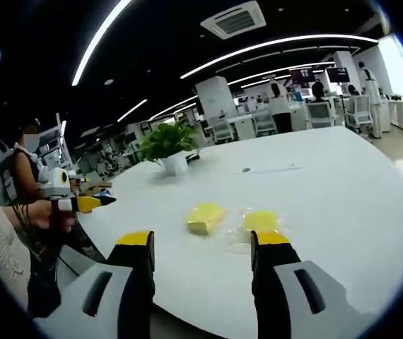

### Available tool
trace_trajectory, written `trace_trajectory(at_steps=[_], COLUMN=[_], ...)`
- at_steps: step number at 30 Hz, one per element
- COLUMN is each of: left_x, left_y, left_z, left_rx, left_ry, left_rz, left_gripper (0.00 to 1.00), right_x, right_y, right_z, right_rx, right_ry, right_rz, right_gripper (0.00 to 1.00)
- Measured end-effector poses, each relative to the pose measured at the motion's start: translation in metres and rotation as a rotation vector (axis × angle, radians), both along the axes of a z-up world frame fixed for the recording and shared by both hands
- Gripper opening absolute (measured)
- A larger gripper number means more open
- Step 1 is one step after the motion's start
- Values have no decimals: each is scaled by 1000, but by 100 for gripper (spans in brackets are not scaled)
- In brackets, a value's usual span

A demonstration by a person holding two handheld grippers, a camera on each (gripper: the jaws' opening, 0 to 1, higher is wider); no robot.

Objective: Compare the silicone blocks by pressing each to a similar depth, holding the contact briefly, and releasing to observe deformation and rebound differences across the visible hardness samples.

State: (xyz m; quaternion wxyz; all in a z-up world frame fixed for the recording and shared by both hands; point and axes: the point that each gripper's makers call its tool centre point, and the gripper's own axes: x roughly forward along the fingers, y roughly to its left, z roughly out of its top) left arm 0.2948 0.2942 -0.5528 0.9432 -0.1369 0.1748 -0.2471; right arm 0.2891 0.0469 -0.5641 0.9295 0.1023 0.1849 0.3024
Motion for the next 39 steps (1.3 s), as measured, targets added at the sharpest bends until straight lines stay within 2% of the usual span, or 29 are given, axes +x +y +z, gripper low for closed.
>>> trace_trajectory(at_steps=[6, 10, 15, 26, 32, 36, 39], left_x=[-1, -3, -7, -10, -13, -14, -15], left_y=[-2, -5, -14, -13, -11, -10, -11], left_z=[1, 3, -2, -3, -5, -5, -5], left_rx=[-1, 1, 10, 33, 45, 54, 54], left_ry=[-3, -21, 5, 12, 17, 16, 15], left_rz=[-6, -14, -56, -61, -58, -60, -64], left_gripper=[73, 80, 83, 80, 74, 66, 65], right_x=[0, 0, 0, -1, -3, -4, -3], right_y=[1, 1, 3, 6, 8, 9, 10], right_z=[3, 3, 3, 4, 2, 2, 1], right_rx=[1, -3, -2, -1, -3, -6, -4], right_ry=[-10, -15, -17, -15, -12, -15, -13], right_rz=[3, 5, 11, 31, 36, 41, 41], right_gripper=[51, 51, 50, 50, 50, 49, 50])
